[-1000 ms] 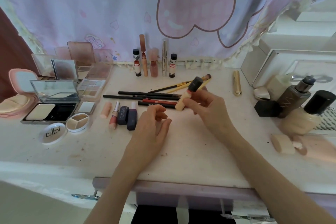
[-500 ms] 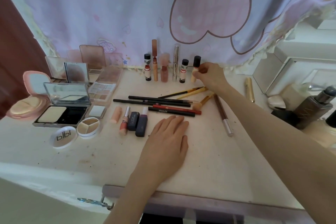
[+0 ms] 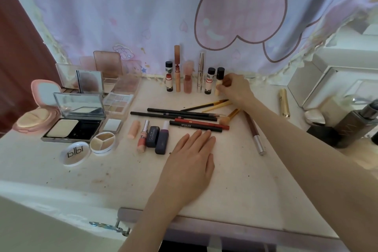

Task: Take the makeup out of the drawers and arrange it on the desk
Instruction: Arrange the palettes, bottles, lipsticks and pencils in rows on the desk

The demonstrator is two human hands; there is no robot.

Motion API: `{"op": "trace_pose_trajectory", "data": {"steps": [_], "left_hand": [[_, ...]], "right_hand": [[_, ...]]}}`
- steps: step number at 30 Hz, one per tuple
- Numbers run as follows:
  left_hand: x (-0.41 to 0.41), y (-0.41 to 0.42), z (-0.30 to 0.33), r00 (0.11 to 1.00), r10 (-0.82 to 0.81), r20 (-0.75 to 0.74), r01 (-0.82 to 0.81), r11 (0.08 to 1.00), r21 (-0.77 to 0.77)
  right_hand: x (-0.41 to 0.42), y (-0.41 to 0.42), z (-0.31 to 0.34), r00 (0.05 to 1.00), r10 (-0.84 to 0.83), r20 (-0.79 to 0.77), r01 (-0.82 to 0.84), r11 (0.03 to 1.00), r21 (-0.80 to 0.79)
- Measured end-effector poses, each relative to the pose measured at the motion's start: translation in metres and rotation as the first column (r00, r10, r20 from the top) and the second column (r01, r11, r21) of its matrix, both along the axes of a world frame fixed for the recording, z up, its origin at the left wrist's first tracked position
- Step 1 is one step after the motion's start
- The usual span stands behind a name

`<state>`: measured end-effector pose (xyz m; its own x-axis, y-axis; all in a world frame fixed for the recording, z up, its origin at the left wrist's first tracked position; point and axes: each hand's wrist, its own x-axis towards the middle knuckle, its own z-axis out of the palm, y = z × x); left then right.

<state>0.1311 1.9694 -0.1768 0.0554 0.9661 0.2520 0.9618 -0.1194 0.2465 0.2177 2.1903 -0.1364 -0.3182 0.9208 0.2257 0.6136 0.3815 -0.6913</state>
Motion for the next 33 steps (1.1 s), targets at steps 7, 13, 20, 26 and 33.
{"op": "trace_pose_trajectory", "data": {"steps": [7,13,20,26,33], "left_hand": [[-0.002,0.0,0.0,1.0,-0.005,0.005,0.005,1.0,-0.003],[-0.003,0.001,-0.001,1.0,-0.004,0.006,0.005,1.0,-0.029],[-0.001,0.001,0.0,1.0,-0.009,0.017,0.01,1.0,-0.027],[-0.002,0.0,-0.001,1.0,-0.009,0.021,0.009,1.0,-0.009],[-0.002,0.0,-0.002,0.997,-0.026,0.067,0.023,0.998,0.051]], "right_hand": [[0.022,-0.01,0.0,0.996,-0.086,-0.035,0.088,0.994,0.068],[0.075,-0.016,0.008,0.842,-0.394,0.368,0.309,0.912,0.271],[0.103,-0.021,0.009,0.755,-0.381,0.533,0.395,0.914,0.093],[0.096,-0.029,0.008,0.829,-0.368,0.421,0.384,0.922,0.05],[0.093,-0.061,0.017,0.822,-0.407,-0.398,0.399,0.911,-0.105]]}}
